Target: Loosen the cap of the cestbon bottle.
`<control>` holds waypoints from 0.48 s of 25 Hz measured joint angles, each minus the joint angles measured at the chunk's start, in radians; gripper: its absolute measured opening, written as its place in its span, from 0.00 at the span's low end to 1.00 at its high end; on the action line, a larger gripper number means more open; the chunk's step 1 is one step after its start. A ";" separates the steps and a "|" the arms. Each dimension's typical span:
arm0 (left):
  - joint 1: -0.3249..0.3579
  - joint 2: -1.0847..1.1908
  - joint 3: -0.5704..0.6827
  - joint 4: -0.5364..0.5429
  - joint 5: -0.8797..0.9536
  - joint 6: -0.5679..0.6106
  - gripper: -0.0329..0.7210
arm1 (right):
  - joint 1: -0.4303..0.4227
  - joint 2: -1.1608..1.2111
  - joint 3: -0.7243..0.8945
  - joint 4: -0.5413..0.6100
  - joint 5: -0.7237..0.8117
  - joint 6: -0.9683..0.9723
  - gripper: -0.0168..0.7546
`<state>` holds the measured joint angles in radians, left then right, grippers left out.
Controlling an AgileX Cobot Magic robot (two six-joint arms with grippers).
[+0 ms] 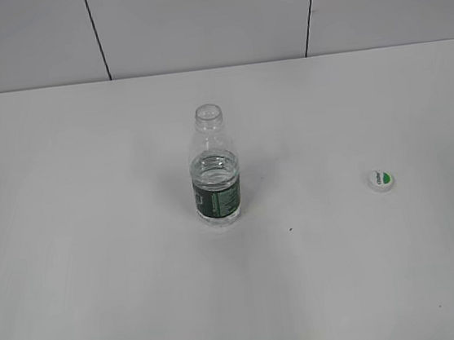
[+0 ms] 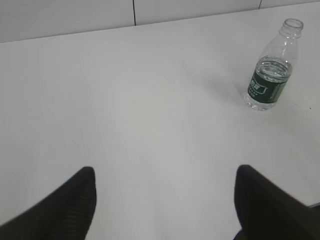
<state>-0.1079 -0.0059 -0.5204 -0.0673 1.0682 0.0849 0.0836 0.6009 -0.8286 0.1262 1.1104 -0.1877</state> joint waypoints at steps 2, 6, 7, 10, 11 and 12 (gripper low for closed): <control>0.000 0.000 0.000 0.000 0.000 -0.001 0.73 | 0.000 -0.069 0.037 -0.001 -0.005 -0.007 0.78; 0.000 0.000 0.000 0.003 0.000 -0.001 0.73 | 0.000 -0.202 0.101 -0.005 -0.018 -0.011 0.78; 0.000 0.000 0.000 0.003 0.000 -0.001 0.73 | 0.000 -0.237 0.116 -0.006 -0.025 -0.013 0.78; 0.000 0.000 0.000 0.004 0.000 -0.001 0.72 | 0.000 -0.342 0.171 -0.010 -0.047 -0.014 0.78; 0.000 0.000 0.000 0.004 0.001 -0.001 0.71 | 0.000 -0.381 0.188 -0.011 -0.048 -0.014 0.78; 0.000 0.000 0.000 0.004 0.001 -0.001 0.70 | 0.000 -0.421 0.204 -0.012 -0.048 -0.014 0.78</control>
<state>-0.1079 -0.0059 -0.5204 -0.0635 1.0690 0.0840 0.0836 0.1796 -0.6248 0.1147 1.0622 -0.2015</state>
